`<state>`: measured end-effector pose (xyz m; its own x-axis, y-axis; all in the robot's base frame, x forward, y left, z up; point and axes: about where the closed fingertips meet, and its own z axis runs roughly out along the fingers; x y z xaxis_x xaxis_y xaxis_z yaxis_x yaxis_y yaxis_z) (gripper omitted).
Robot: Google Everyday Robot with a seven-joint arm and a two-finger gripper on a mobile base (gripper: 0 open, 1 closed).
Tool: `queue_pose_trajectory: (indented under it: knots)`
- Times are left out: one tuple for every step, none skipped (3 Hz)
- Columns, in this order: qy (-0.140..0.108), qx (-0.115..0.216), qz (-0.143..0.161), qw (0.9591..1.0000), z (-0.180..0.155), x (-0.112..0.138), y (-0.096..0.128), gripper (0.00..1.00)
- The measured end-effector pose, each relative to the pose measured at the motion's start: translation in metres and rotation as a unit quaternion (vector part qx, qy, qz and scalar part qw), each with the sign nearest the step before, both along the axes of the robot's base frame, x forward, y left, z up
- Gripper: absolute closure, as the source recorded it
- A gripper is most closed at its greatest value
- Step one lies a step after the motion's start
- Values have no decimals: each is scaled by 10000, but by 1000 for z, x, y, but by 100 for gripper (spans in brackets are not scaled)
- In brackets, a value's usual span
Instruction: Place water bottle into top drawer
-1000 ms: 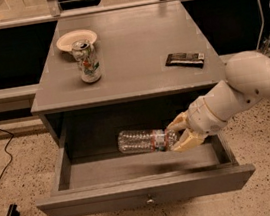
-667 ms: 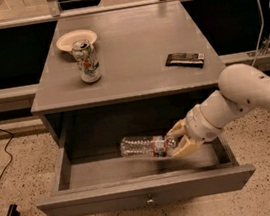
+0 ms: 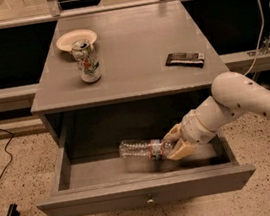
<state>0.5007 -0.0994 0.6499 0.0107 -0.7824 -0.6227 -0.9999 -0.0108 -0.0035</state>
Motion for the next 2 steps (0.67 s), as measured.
queue_pose_trajectory:
  knots:
    - [18, 47, 3, 10000, -5, 3, 2, 58]
    - [35, 67, 12, 10000, -10, 4, 5, 35]
